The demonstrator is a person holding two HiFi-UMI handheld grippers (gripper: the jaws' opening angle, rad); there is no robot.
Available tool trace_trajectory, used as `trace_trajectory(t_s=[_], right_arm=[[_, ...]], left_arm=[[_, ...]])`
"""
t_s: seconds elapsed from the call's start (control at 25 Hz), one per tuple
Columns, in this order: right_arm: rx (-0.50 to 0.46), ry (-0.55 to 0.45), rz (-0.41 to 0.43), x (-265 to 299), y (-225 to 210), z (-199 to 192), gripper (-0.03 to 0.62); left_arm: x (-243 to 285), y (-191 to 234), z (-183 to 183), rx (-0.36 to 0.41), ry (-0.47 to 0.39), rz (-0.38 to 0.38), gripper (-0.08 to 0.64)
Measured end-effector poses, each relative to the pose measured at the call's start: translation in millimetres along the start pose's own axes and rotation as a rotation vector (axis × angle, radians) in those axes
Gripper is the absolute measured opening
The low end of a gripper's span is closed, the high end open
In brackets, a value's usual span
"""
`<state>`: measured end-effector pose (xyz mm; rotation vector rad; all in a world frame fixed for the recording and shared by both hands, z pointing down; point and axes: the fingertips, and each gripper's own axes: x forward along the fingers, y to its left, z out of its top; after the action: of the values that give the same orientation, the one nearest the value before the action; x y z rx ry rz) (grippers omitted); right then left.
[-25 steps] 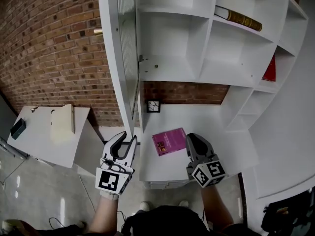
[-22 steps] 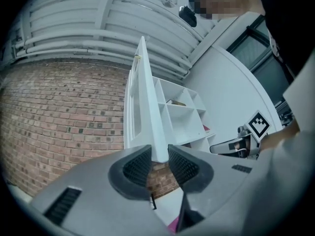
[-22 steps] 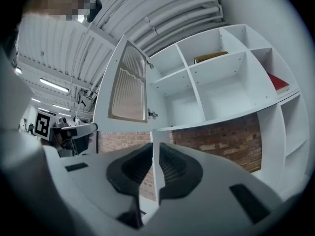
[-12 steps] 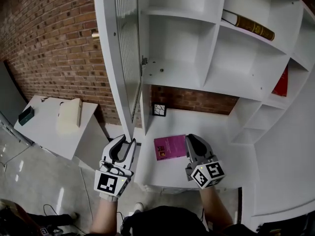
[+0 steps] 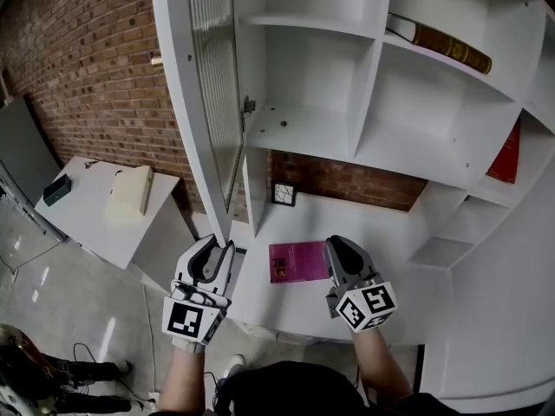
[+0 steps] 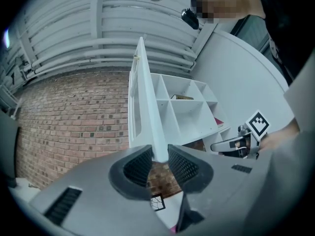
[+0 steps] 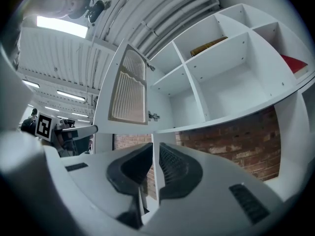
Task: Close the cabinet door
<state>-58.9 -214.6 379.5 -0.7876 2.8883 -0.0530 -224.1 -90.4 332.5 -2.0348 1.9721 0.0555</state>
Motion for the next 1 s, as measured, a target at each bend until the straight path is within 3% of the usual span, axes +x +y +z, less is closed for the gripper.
trace_trajectory(t_s=[1.0], right_arm=[[0.061,-0.001,0.013,-94,-100,2,0.051]], left_arm=[[46,-63,3,0.037,0.059,0.195,0.101]])
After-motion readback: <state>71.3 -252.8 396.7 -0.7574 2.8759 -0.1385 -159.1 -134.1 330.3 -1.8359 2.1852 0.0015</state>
